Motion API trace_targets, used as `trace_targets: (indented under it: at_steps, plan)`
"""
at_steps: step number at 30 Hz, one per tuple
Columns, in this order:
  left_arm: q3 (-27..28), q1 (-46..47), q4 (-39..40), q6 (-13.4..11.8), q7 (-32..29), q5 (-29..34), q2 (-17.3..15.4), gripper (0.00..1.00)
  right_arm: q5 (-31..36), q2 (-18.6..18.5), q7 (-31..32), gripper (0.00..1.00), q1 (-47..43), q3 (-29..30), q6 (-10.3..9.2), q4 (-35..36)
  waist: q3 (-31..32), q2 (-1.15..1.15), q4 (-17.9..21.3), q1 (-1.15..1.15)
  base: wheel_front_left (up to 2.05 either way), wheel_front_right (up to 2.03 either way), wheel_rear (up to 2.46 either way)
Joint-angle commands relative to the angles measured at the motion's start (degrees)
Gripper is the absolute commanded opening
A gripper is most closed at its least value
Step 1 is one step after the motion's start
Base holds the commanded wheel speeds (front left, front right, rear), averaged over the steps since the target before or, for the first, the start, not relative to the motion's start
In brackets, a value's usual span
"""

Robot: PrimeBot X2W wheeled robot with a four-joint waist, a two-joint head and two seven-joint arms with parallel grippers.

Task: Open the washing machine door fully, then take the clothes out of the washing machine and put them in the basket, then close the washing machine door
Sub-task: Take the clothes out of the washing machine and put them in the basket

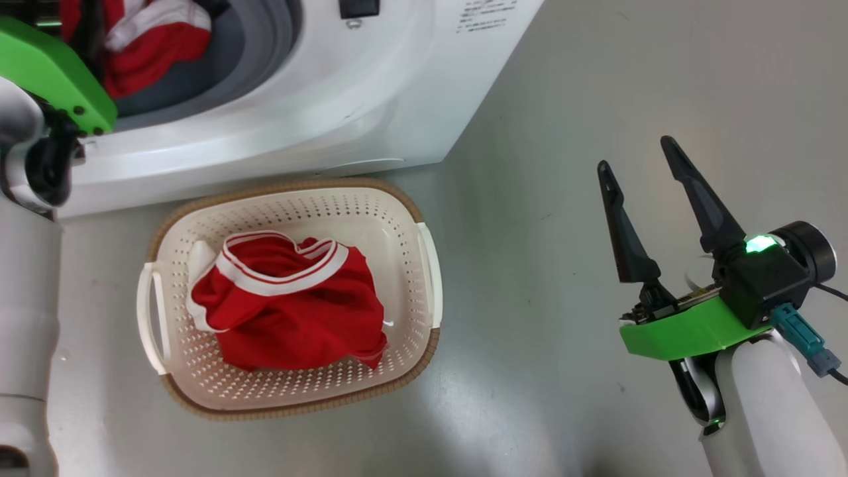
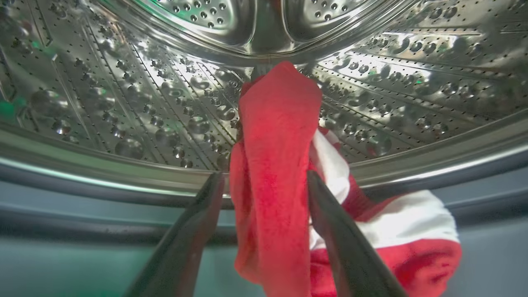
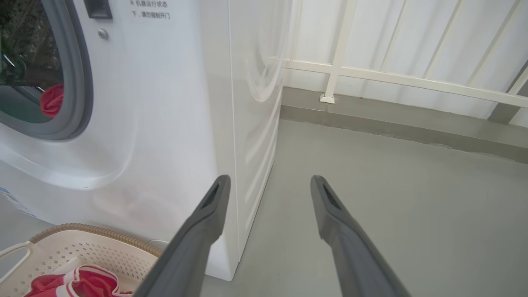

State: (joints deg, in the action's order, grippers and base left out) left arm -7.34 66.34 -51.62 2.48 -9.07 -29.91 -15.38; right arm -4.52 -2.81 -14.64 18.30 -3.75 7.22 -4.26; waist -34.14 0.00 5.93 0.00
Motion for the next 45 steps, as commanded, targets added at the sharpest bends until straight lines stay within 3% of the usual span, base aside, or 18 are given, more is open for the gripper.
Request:
trace_targets:
  at_steps: [1,14,15,16,17,18,32,39,45]
  plan:
    - [0.88,1.27,0.36,-0.33,-0.47,0.08,-2.98,1.0,-0.87,-0.07,-0.36,1.0,0.11,-1.47,0.26,0.93,-0.28,0.0,0.45,0.0,0.0,0.0,0.0]
    - [-1.17,3.25,-4.88,0.3,-1.04,0.82,-3.19,1.0,-1.32,-0.07,-0.36,1.0,0.86,-2.13,0.26,0.27,-1.34,0.0,1.71,0.0,0.0,0.0,0.0]
    - [-1.08,3.36,-5.17,0.57,-1.15,0.49,-3.1,0.83,-1.35,-0.07,-0.36,1.0,0.88,-2.13,0.26,0.22,-1.4,0.0,1.72,0.0,0.0,0.0,0.0]
    - [-1.12,3.47,-5.42,0.86,-1.23,0.32,-3.07,0.49,-1.36,-0.07,-0.36,1.0,0.91,-2.16,0.26,0.16,-1.45,0.0,1.72,0.0,0.0,0.0,0.0]
    - [-1.21,3.55,-5.66,1.08,-1.23,0.23,-3.09,0.3,-1.4,-0.07,-0.36,1.0,0.94,-2.2,0.26,0.11,-1.46,0.0,1.7,0.0,0.0,0.0,0.0]
    - [-1.27,3.64,-5.86,1.23,-1.11,0.17,-3.11,0.0,-1.44,-0.07,-0.36,1.0,0.96,-2.21,0.26,0.07,-1.45,0.0,1.68,0.0,0.0,0.0,0.0]
    - [-4.23,1.92,-3.01,2.98,10.11,2.2,-2.41,0.0,-0.74,-0.07,-0.36,1.0,0.19,-1.73,0.26,-1.03,1.11,0.0,0.07,0.0,0.0,0.0,0.0]
    - [-5.72,-2.88,1.67,4.31,18.86,2.15,-2.17,0.0,-0.13,-0.07,-0.36,1.0,-0.81,-1.43,0.26,-1.38,3.4,0.0,-1.13,0.0,0.0,0.0,0.0]
    - [-6.05,-8.55,6.86,3.94,23.22,3.26,-2.26,0.0,0.04,-0.07,-0.36,1.0,-1.77,-1.42,0.26,-1.68,6.16,0.0,-2.19,0.0,0.0,0.0,0.0]
